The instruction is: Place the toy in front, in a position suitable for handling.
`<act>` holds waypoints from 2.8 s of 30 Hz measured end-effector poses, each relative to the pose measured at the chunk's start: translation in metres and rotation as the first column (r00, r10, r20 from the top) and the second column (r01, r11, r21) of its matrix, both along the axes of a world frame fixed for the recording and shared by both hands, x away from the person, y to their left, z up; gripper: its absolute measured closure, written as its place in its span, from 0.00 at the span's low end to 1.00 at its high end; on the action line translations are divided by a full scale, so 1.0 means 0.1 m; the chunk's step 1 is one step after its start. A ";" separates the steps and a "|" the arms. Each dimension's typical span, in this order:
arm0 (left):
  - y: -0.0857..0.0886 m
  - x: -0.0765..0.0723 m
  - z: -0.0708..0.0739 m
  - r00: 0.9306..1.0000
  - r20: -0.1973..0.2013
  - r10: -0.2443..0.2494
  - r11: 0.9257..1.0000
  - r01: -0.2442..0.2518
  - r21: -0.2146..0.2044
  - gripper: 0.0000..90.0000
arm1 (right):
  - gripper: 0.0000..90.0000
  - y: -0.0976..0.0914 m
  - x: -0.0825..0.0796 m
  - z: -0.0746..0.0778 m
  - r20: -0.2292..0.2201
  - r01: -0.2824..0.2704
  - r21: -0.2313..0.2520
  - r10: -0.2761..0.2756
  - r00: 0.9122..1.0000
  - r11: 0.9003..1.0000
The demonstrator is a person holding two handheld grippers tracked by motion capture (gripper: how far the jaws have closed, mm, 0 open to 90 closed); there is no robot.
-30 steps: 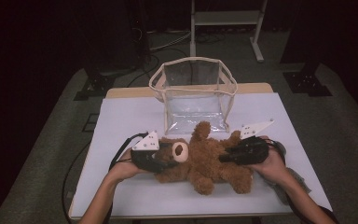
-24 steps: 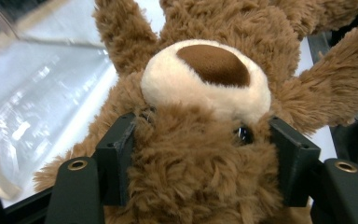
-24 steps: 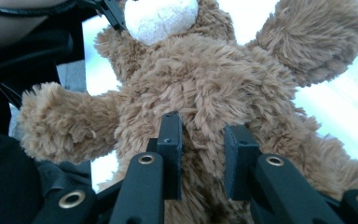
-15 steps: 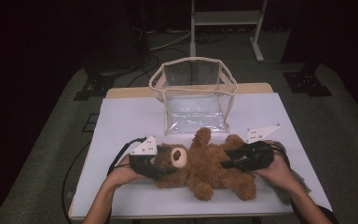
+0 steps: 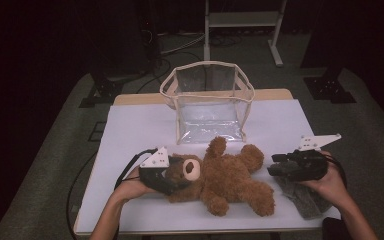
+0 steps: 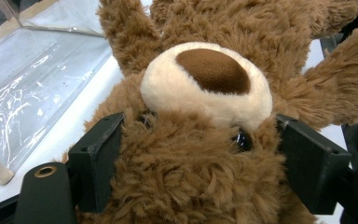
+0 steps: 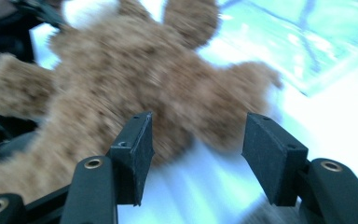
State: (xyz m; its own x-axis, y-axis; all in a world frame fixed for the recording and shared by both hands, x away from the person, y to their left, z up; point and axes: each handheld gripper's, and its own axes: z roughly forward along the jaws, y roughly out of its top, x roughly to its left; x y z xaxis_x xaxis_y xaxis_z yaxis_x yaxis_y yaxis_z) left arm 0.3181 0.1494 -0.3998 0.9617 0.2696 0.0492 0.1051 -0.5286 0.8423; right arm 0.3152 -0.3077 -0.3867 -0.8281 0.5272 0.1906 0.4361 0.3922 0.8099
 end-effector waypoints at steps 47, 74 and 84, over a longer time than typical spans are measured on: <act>-0.04 -0.05 0.02 1.000 0.001 0.011 1.000 -0.011 0.018 0.21 | 0.78 0.06 -0.07 0.22 -0.014 -0.075 0.075 0.076 0.997 0.994; -0.05 -0.07 0.09 1.000 0.008 -0.011 1.000 0.010 0.024 0.29 | 0.77 1.36 0.12 0.28 0.016 -0.351 -0.061 0.353 0.936 0.934; -0.07 -0.09 0.09 1.000 -0.001 -0.023 1.000 0.023 0.006 0.38 | 0.77 1.18 0.14 0.21 0.006 -0.322 -0.027 0.322 0.947 0.946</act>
State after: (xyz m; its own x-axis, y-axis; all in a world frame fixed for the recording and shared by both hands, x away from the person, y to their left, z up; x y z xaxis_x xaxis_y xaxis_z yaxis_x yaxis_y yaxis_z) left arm 0.3088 0.1420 -0.3905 0.9676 0.2476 0.0499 0.0938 -0.5359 0.8391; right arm 0.3292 -0.1894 -0.3653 -0.9563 0.2366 0.1716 0.2752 0.5311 0.8013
